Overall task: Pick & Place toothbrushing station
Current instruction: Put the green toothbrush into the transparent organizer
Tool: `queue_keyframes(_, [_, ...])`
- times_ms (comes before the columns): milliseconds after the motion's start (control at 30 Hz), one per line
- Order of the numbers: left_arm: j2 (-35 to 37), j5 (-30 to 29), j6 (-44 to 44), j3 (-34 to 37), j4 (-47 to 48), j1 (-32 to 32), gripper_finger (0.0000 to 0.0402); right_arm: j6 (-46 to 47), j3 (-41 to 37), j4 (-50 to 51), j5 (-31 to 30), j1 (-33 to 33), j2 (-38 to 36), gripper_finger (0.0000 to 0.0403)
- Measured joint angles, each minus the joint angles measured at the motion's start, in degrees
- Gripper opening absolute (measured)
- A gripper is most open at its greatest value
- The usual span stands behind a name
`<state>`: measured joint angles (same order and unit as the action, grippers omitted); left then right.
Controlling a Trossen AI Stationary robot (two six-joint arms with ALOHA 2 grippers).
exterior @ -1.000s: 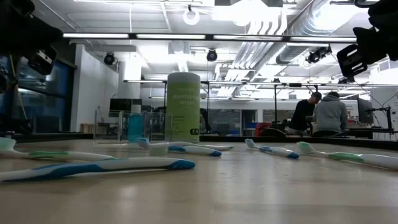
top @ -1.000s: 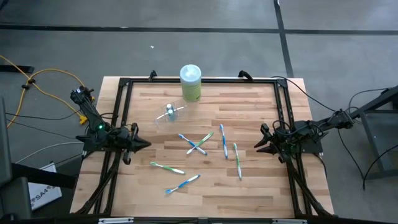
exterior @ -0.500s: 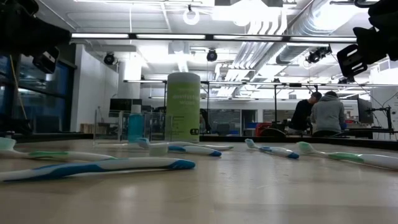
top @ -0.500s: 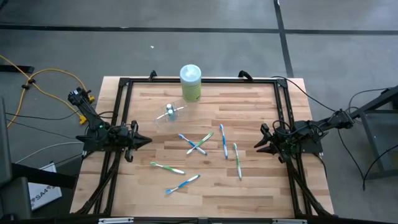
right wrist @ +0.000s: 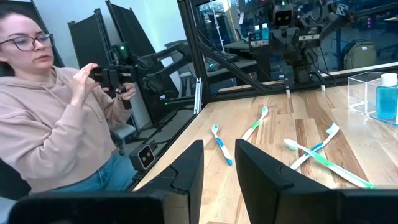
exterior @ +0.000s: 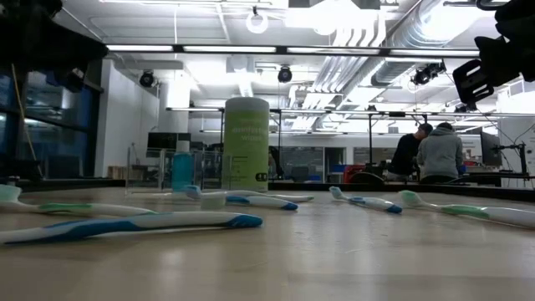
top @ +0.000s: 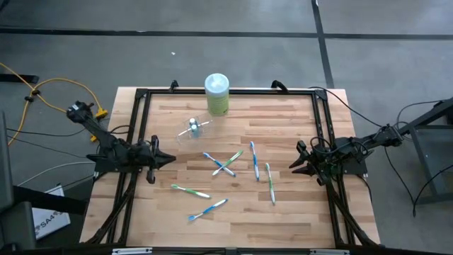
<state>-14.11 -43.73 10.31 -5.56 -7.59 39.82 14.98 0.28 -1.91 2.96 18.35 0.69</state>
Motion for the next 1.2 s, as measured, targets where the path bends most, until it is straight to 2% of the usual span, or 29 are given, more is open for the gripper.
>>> queue_keyframes(167, [-10.97, 5.06, 0.18, -4.47, 0.26, -4.91, 0.0048, 0.00, 0.00, 0.02, 0.00, 0.02, 0.02, 0.0083])
queue_keyframes(333, [-22.22, 12.99, 3.75, -7.77, 0.18, -8.89, 0.0075, 0.00, 0.02, 0.02, 0.00, 0.00, 0.00, 0.0083])
queue_keyframes(500, [-32.04, 20.16, 7.23, -11.87, 0.75, -11.01, 0.0090, 0.00, 0.02, 0.01, 0.00, 0.02, 0.00, 0.0083])
queue_keyframes(600, [-36.11, 24.19, 7.78, -15.35, 5.28, -11.54, 0.0101, 0.00, 0.02, 0.00, 0.00, 0.00, 0.01, 0.0083])
queue_keyframes(867, [-43.00, 25.52, 10.54, -23.96, 21.54, -11.59, 0.0117, 0.00, 0.01, 0.01, 0.01, 0.00, 0.01, 0.0083])
queue_keyframes(1200, [-50.80, 29.01, 10.78, -24.70, 21.29, -11.32, 0.0118, 0.00, 0.00, 0.02, 0.00, 0.00, 0.00, 0.0083])
